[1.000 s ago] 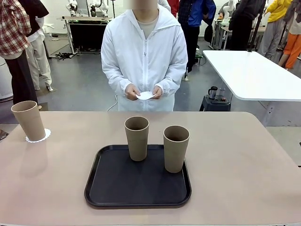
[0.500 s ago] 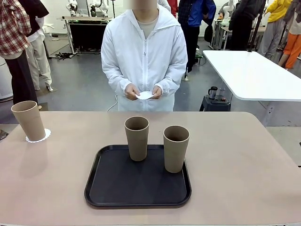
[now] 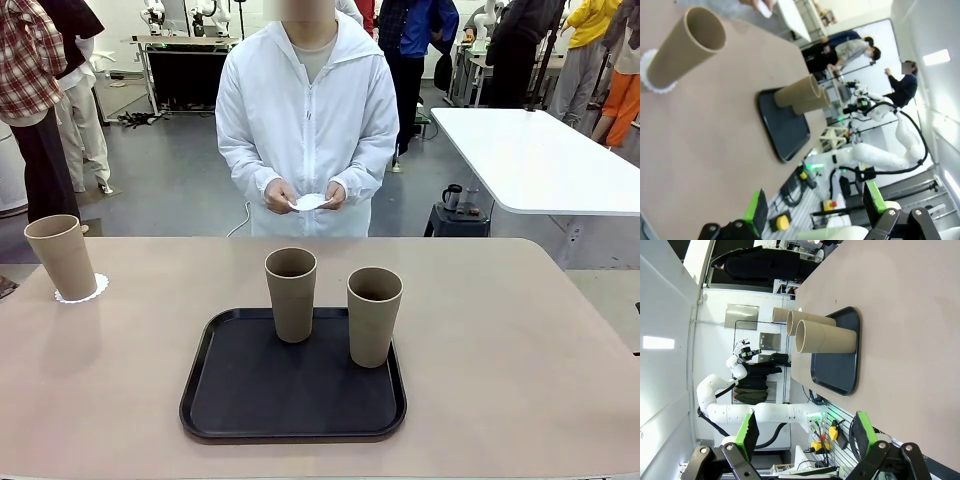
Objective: Place coasters on the table and set cups on them.
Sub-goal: Take one Reusable plastic cup from the Flat Tray and place it on a coaster set by the human.
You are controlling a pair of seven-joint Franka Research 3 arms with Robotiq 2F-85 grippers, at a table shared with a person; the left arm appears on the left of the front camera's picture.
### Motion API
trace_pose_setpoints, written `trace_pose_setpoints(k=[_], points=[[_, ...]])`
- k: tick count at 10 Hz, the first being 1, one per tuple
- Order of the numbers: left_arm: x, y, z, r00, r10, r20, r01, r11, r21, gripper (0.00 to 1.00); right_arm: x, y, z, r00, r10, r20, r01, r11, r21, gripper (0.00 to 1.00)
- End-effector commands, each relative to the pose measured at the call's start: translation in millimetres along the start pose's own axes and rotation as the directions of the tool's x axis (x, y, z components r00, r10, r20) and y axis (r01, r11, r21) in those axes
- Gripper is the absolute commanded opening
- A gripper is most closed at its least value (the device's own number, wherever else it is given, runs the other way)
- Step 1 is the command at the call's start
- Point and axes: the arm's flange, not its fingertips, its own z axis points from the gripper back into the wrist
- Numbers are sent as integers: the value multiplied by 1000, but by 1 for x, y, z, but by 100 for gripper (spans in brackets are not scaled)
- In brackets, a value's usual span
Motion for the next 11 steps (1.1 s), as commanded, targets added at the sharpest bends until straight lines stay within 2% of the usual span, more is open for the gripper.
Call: trace_pose_setpoints(k=[1, 11], points=[[0, 0, -1, 1000, 17, 9, -17, 1000, 9, 100, 1, 1, 0, 1000, 1, 2, -1, 1000, 14, 100], [0, 0, -1, 1000, 17, 9, -17, 1000, 9, 100, 1, 1, 0, 1000, 1, 2, -1, 1000, 14, 100]])
